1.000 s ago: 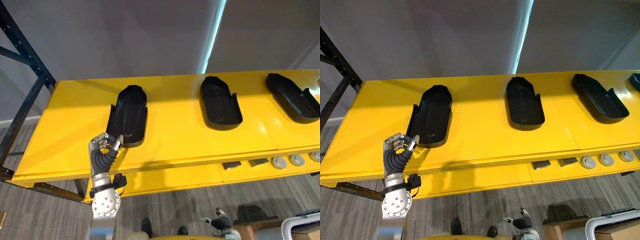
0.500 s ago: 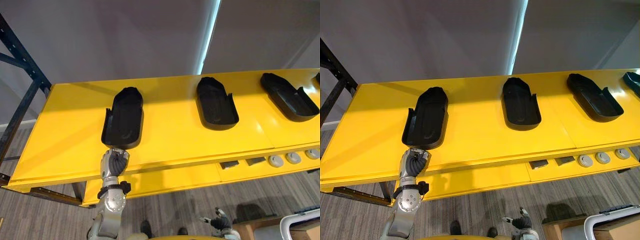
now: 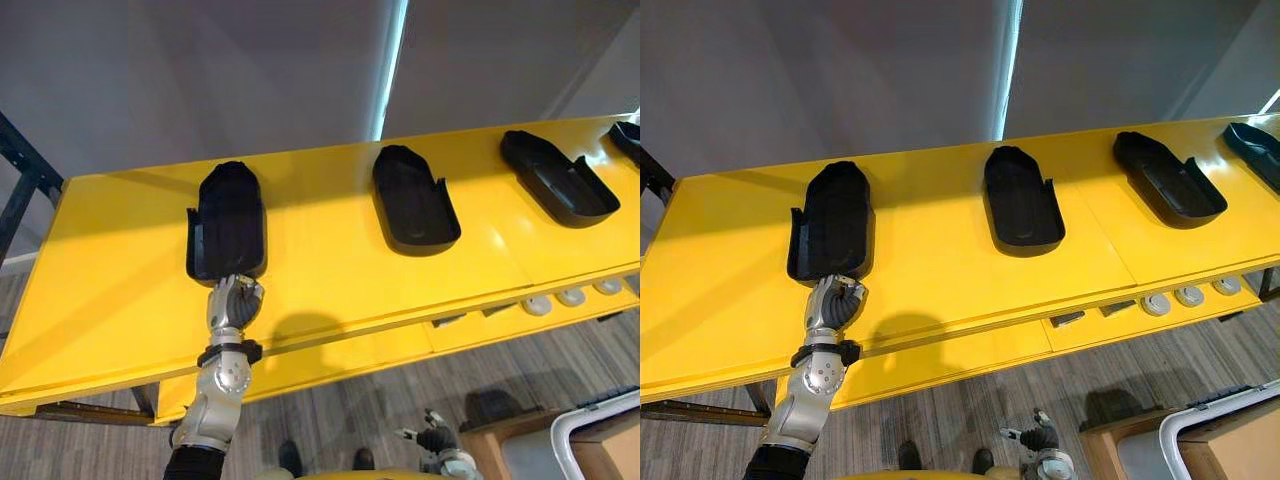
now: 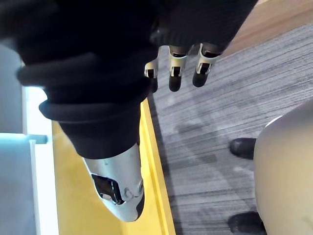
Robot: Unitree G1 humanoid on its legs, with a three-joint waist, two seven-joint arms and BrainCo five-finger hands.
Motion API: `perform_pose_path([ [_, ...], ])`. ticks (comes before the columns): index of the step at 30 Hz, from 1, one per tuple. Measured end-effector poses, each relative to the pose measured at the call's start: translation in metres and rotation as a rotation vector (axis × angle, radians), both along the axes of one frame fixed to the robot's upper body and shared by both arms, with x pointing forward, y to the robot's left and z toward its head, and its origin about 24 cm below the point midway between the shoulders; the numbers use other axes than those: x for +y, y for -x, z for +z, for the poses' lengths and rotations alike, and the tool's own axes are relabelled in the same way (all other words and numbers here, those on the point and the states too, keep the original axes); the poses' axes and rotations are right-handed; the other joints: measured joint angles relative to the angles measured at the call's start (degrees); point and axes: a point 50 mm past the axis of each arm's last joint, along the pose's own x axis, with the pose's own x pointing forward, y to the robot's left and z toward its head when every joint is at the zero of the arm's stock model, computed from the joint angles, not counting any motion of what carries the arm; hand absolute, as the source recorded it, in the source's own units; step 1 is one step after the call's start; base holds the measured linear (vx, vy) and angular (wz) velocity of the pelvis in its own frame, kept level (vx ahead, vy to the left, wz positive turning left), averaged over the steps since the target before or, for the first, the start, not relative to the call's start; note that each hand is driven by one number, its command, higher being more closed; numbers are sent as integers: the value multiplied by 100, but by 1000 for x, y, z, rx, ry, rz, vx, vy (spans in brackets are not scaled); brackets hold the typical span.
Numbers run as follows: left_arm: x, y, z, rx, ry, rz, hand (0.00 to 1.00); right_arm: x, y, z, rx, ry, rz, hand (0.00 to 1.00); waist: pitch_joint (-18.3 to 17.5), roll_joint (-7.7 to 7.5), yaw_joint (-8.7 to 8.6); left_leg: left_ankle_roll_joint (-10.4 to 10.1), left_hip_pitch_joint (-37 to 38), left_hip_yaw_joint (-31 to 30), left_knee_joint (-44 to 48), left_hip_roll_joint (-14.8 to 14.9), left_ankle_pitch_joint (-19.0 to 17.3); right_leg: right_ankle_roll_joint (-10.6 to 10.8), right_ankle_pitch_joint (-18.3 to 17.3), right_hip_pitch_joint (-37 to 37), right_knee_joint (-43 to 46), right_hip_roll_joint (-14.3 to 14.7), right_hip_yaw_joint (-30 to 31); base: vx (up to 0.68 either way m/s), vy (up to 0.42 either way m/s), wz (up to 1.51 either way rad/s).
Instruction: Walk over and take plastic housings, then place them on the shelf
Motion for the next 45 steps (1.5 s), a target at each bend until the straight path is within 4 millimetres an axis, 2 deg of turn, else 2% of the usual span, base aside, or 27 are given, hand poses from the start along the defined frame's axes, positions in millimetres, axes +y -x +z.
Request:
perform_pose_path([
  [5, -2, -1, 2, -10, 33, -8, 100, 0, 0, 0, 3, 1, 0, 0, 0, 0, 0, 2, -48, -9, 0, -6, 1, 13, 48, -87, -6, -7, 15, -41, 1, -2],
  [7, -3, 5, 8, -44, 78, -14, 100, 0, 1, 0, 4, 2, -2, 0, -1, -1, -10, 4, -66, -14, 0, -16, 3, 25, 59, -77, -6, -18, 13, 0, 0, 0],
  [10, -9, 19, 33, -167, 186, -51, 100, -3, 2, -1, 9, 10, -4, 0, -2, -3, 9, 8, -73, -86, 5, -8, 7, 30, 61, -45, -6, -39, -32, 3, -5, 10],
  [13, -8, 34, 68, -357, 329, -80, 100, -4, 5, -3, 27, 12, -6, 0, -1, 0, 48, 25, -80, -257, 4, -18, 21, 32, 60, 17, -3, -47, -162, -12, -11, 25],
  [15, 4, 40, 85, -478, 427, -40, 100, -6, 7, -4, 36, 17, -5, 0, -3, 4, 166, 28, -80, -338, 2, -17, 28, 35, 55, 38, 18, -44, -177, -38, -2, 20],
  [17, 38, 55, 96, -629, 519, 129, 100, -7, 7, -4, 37, 21, -8, 0, -1, 29, 223, 25, -83, -447, 1, -17, 29, 37, 41, 60, 46, -42, -255, -57, -6, 19],
  [19, 68, 71, 93, -703, 563, 301, 100, -8, 7, -3, 36, 32, -26, 0, 7, 58, 246, 17, -57, -590, -3, -32, 36, 59, -38, 99, 155, -56, -386, -52, -1, 38],
  [20, 86, 86, 89, -736, 578, 414, 100, -9, 10, -4, 42, 35, -34, 0, 4, 63, 318, 15, -9, -656, -4, -41, 35, 48, -104, 150, 224, -71, -465, -37, 3, 39],
  [21, 96, 95, 87, -751, 588, 477, 100, -11, 11, -4, 46, 36, -46, 0, 1, 65, 330, 12, -9, -686, -4, -44, 29, 58, -135, 177, 258, -78, -499, -50, -1, 33],
  [23, 119, 121, 69, -737, 606, 650, 100, -10, 14, -3, 36, 33, -56, 0, -51, 89, 351, 23, -13, -802, -5, -76, -16, 60, -235, 216, 336, -119, -654, -38, 2, 37],
  [24, 127, 131, 54, -691, 633, 734, 100, -11, 16, -2, 33, 38, -56, 0, -96, 95, 366, 27, -17, -781, -3, -80, -23, 62, -264, 218, 354, -135, -699, -3, 15, 28],
  [25, 135, 141, 34, -615, 651, 824, 100, -12, 15, -1, 29, 39, -54, 0, -123, 112, 420, 31, -17, -736, -2, -81, -28, 64, -273, 220, 357, -144, -719, -2, 17, 11],
  [26, 141, 149, 7, -502, 692, 918, 100, -11, 13, 0, 19, 37, -54, 0, -126, 108, 500, 33, -21, -665, -1, -70, -30, 64, -274, 220, 351, -148, -743, -6, 13, 5],
  [27, 142, 154, -11, -425, 723, 965, 100, -9, 12, 0, 19, 32, -52, 0, -132, 91, 497, 33, -30, -609, -1, -58, -30, 63, -275, 220, 349, -151, -772, -7, 6, 7],
  [28, 141, 158, -28, -342, 756, 1003, 0, -7, 11, 0, 18, 25, -51, 0, -143, 69, 496, 33, -31, -574, 0, -53, -25, 62, -278, 223, 351, -155, -789, 10, 3, 8],
  [29, 137, 166, -54, -206, 793, 1047, 0, -4, 9, 1, 14, 17, -51, 0, -150, 34, 500, 32, -8, -569, 0, -55, -24, 76, -289, 241, 367, -162, -791, 0, 0, 0],
  [30, 124, 178, -89, 2, 839, 1081, 0, 0, 5, 3, -5, 7, -54, 0, -191, -21, 487, 11, 27, -541, 0, -63, -2, 97, -320, 258, 394, -179, -771, 33, 12, -2],
  [31, 119, 182, -99, 66, 851, 1090, 0, 1, 5, 3, -7, 3, -55, 0, -206, -37, 483, 14, 36, -534, 0, -68, -1, 100, -328, 265, 398, -185, -769, 40, 17, -5],
  [33, 90, 194, -137, 327, 908, 1060, 0, 4, 4, 3, -9, -4, -56, 0, -234, -91, 482, 38, 129, -458, -1, -88, -8, 124, -355, 331, 399, -211, -701, 41, 22, -12],
  [35, 64, 197, -157, 477, 954, 1002, 0, 3, 4, 3, -10, -1, -60, 0, -257, -125, 482, 58, 204, -414, -2, -109, -37, 142, -378, 380, 415, -234, -651, 29, 24, -12],
  [38, 38, 193, -172, 622, 996, 895, 0, 4, 6, 2, -3, -9, -70, 0, -250, -106, 464, 44, 223, -385, -2, -127, -67, 147, -382, 379, 416, -249, -616, -5, 22, -6],
  [45, 29, 177, -177, 703, 915, 778, 0, -5, 12, -2, 35, 4, -106, 0, -219, 59, 430, 73, 248, -377, -2, -124, -47, 142, -395, 337, 417, -234, -572, 15, -3, -2],
])
